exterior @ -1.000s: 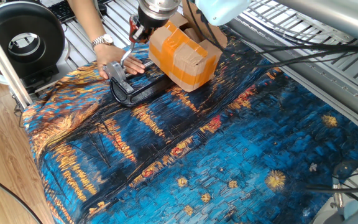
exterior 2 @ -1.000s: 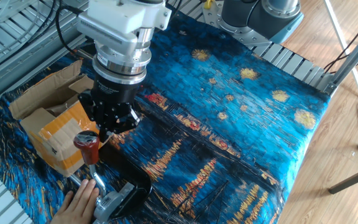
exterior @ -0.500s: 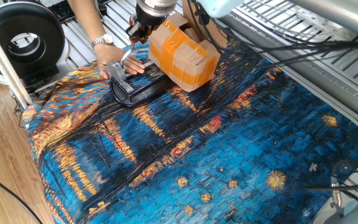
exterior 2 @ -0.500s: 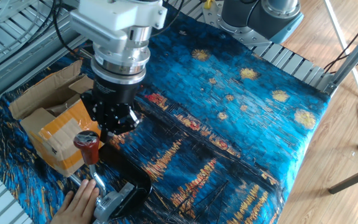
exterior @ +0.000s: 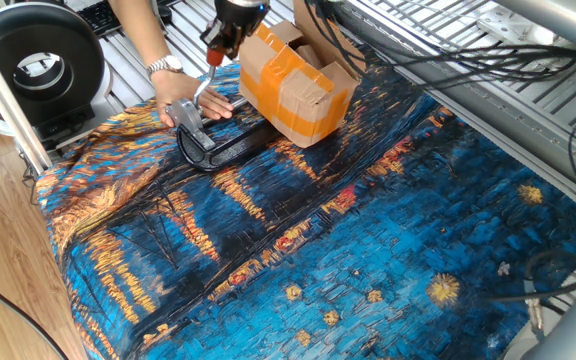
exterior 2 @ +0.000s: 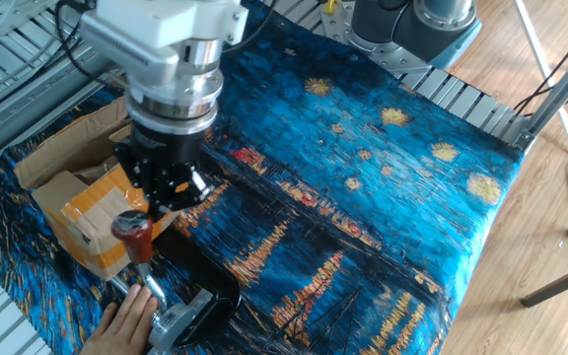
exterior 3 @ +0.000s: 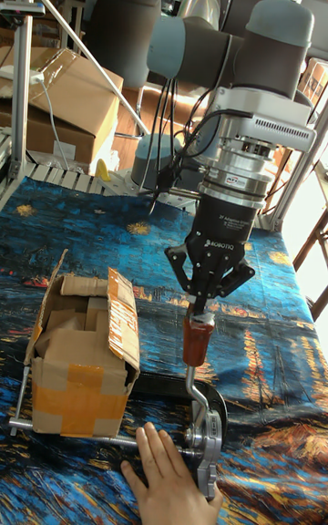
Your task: Pull up the lever
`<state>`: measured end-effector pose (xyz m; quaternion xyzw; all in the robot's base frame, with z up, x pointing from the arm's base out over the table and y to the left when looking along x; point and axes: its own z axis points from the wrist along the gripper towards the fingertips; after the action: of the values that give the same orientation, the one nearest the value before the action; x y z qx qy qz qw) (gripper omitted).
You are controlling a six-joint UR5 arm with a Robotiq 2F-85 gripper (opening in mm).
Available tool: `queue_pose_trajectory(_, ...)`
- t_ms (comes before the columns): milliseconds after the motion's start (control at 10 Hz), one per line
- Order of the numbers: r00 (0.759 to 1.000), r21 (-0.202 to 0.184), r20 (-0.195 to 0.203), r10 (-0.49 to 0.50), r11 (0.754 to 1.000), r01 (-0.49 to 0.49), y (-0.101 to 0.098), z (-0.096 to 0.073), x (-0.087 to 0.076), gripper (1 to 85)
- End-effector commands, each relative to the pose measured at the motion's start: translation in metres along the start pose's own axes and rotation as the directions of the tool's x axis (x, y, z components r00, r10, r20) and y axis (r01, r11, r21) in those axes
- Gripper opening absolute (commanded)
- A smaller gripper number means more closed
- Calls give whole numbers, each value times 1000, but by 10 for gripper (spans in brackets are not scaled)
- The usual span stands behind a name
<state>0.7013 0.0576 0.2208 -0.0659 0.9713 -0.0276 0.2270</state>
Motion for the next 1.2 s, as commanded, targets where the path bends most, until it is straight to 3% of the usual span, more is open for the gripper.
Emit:
queue_pose_trajectory(0,999,0,32,-10,1000,10,2,1,-20,13)
queue_pose_trajectory(200,999,-13,38,-4,1000,5,5,2,-22,13)
queue_pose_trajectory(500,997,-46,80,-19,999,23,-2,16,-34,13)
queue_pose_trajectory(800,996,-17,84,-22,1000,23,-7,30,-39,13)
queue_pose_trajectory(1100,995,-30,95,-9,999,12,-4,39,-45,13)
